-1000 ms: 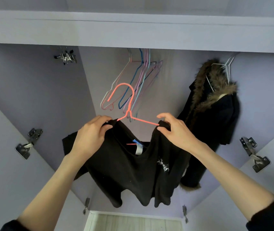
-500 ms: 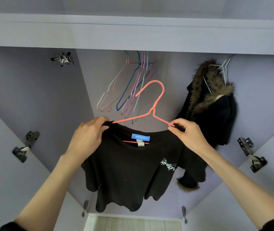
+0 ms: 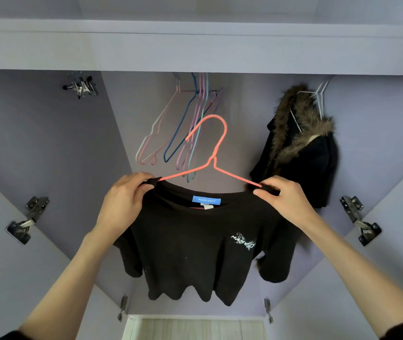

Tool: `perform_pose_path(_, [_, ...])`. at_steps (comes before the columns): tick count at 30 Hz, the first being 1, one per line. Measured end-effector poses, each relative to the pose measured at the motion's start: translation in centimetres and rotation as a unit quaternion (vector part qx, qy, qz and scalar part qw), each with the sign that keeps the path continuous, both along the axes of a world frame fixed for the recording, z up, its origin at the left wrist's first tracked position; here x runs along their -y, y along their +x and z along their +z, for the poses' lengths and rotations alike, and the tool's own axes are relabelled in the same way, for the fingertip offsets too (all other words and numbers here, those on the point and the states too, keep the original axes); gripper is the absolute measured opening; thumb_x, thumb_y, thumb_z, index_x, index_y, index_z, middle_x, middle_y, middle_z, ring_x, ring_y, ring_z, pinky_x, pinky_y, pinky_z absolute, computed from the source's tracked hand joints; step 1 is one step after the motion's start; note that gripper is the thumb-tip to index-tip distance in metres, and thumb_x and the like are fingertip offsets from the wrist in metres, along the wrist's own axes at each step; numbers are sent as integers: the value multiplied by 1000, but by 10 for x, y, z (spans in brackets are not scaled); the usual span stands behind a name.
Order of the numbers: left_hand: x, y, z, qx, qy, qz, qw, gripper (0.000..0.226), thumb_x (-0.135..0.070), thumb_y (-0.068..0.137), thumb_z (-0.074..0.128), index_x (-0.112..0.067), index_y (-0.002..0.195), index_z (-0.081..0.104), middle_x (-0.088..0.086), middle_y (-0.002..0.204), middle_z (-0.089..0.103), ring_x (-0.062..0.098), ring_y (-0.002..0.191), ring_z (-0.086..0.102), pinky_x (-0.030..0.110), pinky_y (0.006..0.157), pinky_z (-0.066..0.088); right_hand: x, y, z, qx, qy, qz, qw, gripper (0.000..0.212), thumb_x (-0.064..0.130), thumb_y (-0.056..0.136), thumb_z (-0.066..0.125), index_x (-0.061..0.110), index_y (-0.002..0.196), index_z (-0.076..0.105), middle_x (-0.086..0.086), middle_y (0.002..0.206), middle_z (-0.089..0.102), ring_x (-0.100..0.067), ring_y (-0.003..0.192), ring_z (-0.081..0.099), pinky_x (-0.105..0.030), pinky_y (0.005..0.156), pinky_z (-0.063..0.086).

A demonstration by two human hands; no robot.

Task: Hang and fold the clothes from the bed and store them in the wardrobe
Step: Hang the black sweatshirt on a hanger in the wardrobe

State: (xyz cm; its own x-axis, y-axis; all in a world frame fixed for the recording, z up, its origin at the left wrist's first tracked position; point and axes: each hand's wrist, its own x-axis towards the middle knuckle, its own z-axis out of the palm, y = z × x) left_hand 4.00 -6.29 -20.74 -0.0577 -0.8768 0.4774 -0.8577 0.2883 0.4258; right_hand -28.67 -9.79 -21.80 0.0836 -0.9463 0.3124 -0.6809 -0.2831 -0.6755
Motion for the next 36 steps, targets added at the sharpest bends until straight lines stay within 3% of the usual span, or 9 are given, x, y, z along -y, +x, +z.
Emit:
perform_pose_path(5, [-2,-6,-2,-28,7,-13,1000,16,-5,94,52,-5,104,64,4,94,63,21,89,54,28,76,38,-3,-6,7,-77,-27,18,997,30,23,79,74,11,106,69,0,91,57,-17,90,54,-26,86,40])
perform_pose_path(8, [-1,-18,-1,-43,8,-33,998,16,-6,94,52,-6,104,64,-2,96,62,18,91,53,28,79,39,-4,12,28,-101,-112,91,984,23,20,80,73,10,101,70,-2,82,60,-19,80,54,-31,78,43])
perform_pose_path(13, [1,-38,-5,-9,0,-69,998,16,-10,92,56,-8,106,64,3,97,63,24,90,54,34,82,41,-6,30,40,108,118,147,976,18,15,87,62,1,77,66,5,49,51,-6,40,37,-16,44,33])
perform_pose_path(18, [-1,-58,-27,60,19,-92,994,36,-11,93,56,-13,128,56,6,116,59,25,108,53,38,93,38,-7,-2,26,206,324,124,915,12,10,88,62,1,85,69,1,57,51,-7,45,31,-18,40,19])
perform_pose_path(22, [3,-72,-26,78,50,-139,986,42,-11,95,51,-18,137,48,4,131,52,22,123,45,39,106,35,-5,-21,10,282,412,126,857,14,-1,90,53,-2,98,64,-3,66,55,-6,48,39,-16,41,26])
perform_pose_path(27, [18,-93,17,129,-45,-140,981,41,5,86,58,-5,126,57,17,131,52,36,123,47,52,95,44,8,-37,2,386,438,109,805,40,-16,89,37,4,111,62,-5,81,65,-8,56,49,-15,45,37])
perform_pose_path(30, [26,-109,46,156,-131,-158,966,45,12,79,60,-3,122,59,21,131,51,40,123,47,53,92,47,22,-41,3,382,432,90,812,38,-15,89,39,9,109,60,-4,89,73,-8,53,50,-15,40,34])
perform_pose_path(33, [36,-129,72,191,-250,-159,936,58,12,75,61,-9,129,53,20,139,44,39,135,33,53,106,35,36,-41,6,360,413,80,833,28,-7,94,42,12,99,62,2,97,74,-8,55,61,-15,43,40])
perform_pose_path(36, [49,-142,96,243,-341,-102,902,77,8,73,60,-17,142,35,16,150,28,41,140,16,56,114,14,50,-47,11,491,390,47,778,29,-9,94,39,8,102,62,-2,100,72,-7,55,63,-13,39,42])
